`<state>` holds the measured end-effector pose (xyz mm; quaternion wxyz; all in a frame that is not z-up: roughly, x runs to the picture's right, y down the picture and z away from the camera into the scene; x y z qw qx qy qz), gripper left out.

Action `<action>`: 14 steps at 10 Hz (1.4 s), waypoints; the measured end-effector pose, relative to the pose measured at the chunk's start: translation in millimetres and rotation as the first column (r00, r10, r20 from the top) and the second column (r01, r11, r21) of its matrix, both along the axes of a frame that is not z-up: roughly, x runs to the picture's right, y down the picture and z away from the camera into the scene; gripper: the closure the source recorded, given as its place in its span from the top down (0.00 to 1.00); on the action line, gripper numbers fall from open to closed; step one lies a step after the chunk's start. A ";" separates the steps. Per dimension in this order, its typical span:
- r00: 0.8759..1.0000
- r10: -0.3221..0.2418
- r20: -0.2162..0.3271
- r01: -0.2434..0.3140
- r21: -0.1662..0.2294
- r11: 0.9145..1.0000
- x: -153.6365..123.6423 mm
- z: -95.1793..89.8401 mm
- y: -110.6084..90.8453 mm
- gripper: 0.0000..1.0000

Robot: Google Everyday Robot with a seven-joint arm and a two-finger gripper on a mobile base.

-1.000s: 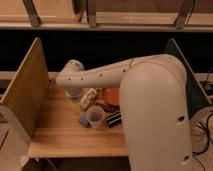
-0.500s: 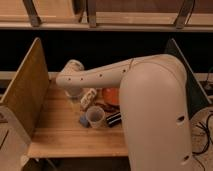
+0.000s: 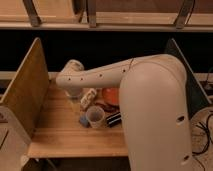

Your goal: Drag the ceramic bowl in a circle

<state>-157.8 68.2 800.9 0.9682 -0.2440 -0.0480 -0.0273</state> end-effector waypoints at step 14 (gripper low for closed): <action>0.876 0.349 -0.334 -0.194 0.419 0.887 155.8 -25.0 -140.1 0.80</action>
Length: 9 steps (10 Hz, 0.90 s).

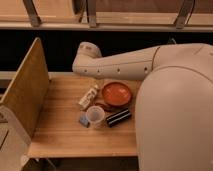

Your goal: Drag the ceramic bowl in a circle

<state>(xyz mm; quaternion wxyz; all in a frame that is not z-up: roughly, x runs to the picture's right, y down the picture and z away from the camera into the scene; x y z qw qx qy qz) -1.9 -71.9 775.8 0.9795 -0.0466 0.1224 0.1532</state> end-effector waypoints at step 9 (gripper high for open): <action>0.938 0.311 -0.153 -0.347 -0.377 0.859 137.6 88.5 119.7 0.80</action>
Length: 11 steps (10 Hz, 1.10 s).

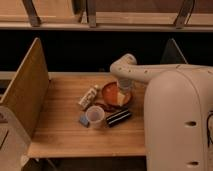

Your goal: Drag the ceramic bowl in a circle

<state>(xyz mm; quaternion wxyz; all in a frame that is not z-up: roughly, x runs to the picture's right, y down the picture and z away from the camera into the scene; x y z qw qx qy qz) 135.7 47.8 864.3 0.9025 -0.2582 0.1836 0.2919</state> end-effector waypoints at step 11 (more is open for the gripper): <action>0.982 -0.125 0.144 0.131 -0.030 0.991 -26.5 -1.1 28.0 0.80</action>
